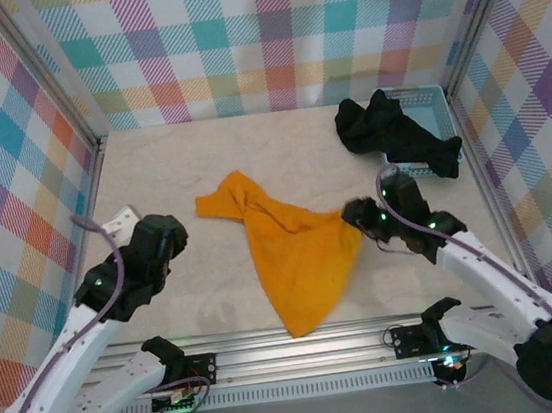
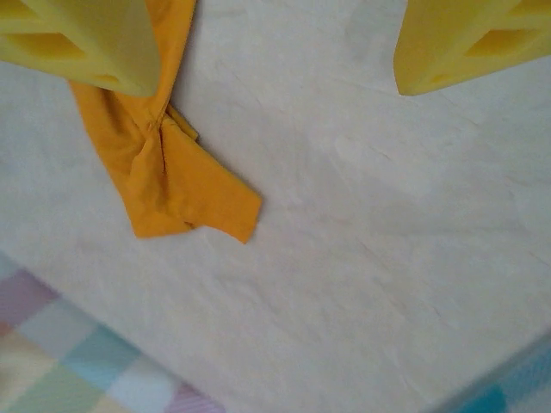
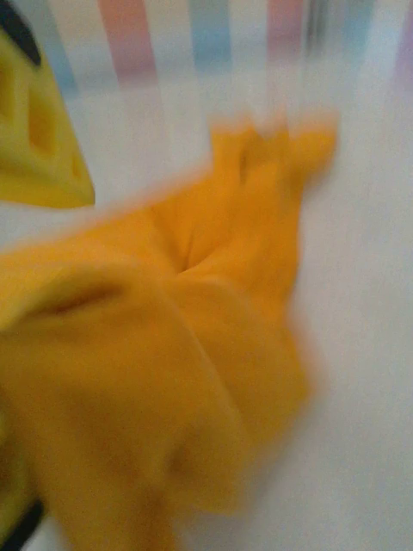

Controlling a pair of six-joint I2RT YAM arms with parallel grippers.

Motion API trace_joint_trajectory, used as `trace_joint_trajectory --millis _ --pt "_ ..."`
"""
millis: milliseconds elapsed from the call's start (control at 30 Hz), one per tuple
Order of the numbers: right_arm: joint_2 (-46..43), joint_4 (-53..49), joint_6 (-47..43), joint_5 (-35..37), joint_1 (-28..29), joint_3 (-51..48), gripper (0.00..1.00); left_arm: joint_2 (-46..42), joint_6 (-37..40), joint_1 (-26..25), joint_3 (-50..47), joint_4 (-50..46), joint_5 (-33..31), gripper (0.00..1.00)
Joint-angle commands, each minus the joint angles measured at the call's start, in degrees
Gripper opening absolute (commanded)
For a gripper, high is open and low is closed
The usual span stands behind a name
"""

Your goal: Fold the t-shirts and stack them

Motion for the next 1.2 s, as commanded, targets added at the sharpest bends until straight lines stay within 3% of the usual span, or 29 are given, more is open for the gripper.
trace_joint_trajectory --millis 0,133,200,267,433,600,700,833,933,1033,1133,1167 --pt "-2.78 -9.87 0.77 3.09 -1.45 -3.47 0.58 3.08 2.18 -0.31 -2.42 7.26 9.96 0.71" --pt "-7.28 -17.05 -7.77 11.54 1.88 -0.09 0.65 9.38 3.01 -0.2 -4.14 11.48 18.64 0.67" --pt "-6.04 -18.75 -10.69 14.31 6.74 2.46 0.66 13.93 2.96 -0.07 -4.1 13.35 22.62 0.65" --pt "-2.96 -19.48 -12.14 19.04 15.89 4.36 0.65 18.58 1.78 0.35 -3.98 14.82 25.75 0.65" --pt "9.04 -19.51 -10.05 28.43 38.24 9.09 0.67 24.74 -1.67 3.3 -4.73 15.99 26.46 0.62" --pt "23.88 -11.43 -16.04 25.7 50.6 15.27 0.68 26.99 -2.14 12.78 -5.95 19.34 34.0 0.62" --pt "32.45 -6.6 -17.82 19.15 51.91 17.36 0.68 28.29 -1.57 14.7 -4.75 19.54 35.69 0.61" --pt "37.06 -1.26 -19.08 12.48 52.01 18.07 0.63 28.03 -1.44 14.75 -4.78 19.3 35.49 0.61" --pt "41.35 -3.69 -20.36 10.47 52.01 21.31 0.53 27.84 -1.3 14.79 -5.29 19.04 34.76 0.61" --pt "46.18 -8.15 -20.53 11.34 51.92 23.94 0.32 28.07 -1.24 14.88 -5.62 19.76 34.42 0.63" --pt "42.56 -7.88 -19.5 15.34 51.08 21.36 0.0 30.76 -0.1 15.92 -4.88 22.99 35.04 0.76" --pt "39.88 -8.23 -19.51 16.85 50.42 20.65 0.0 33.11 -0.08 16.96 -4.16 24.53 36.05 0.77"
